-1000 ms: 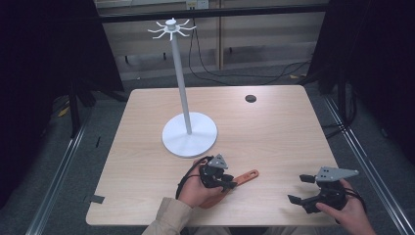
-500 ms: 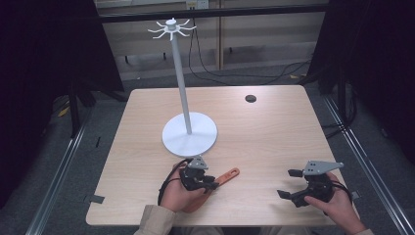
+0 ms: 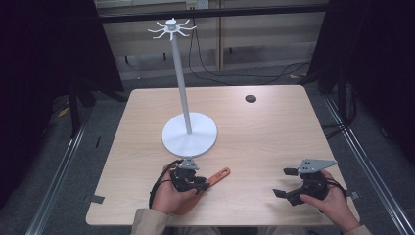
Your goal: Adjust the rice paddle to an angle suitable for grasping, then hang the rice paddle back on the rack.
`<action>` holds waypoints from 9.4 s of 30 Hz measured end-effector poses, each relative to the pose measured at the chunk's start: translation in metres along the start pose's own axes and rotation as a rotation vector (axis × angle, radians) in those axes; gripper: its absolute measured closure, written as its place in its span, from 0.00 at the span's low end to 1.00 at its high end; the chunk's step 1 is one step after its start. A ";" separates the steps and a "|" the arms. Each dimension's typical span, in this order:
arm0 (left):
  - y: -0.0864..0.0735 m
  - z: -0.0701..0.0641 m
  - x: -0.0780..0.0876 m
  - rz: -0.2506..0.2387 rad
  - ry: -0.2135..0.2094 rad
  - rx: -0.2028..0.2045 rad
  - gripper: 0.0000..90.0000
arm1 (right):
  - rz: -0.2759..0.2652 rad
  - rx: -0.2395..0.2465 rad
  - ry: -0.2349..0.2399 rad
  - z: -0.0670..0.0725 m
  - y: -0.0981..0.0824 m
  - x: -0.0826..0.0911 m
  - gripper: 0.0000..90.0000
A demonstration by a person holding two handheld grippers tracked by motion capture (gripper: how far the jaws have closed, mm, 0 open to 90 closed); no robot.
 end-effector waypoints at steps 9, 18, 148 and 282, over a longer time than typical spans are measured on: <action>0.015 -0.007 -0.006 0.065 0.019 -0.019 0.64 | -0.014 -0.010 -0.012 -0.002 0.001 0.007 0.10; 0.028 -0.010 -0.019 0.218 0.058 -0.093 0.64 | -0.017 -0.007 -0.017 -0.002 0.002 0.010 0.10; 0.179 -0.006 0.136 -0.940 0.557 -0.034 0.74 | -0.093 -0.015 -0.026 -0.002 0.010 0.009 0.09; 0.182 0.018 0.117 -0.875 0.678 -0.076 0.03 | -0.082 0.001 -0.017 0.000 0.011 0.009 0.09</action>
Point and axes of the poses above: each handheld gripper's, and its own axes: x roughly backward along the jaws, y roughly out of its top, z roughly to its left, the point moved 2 cm from there along -x, roughly forward along the jaws, and after that the axes turned 11 degrees about -z, right-handed, at the moved point
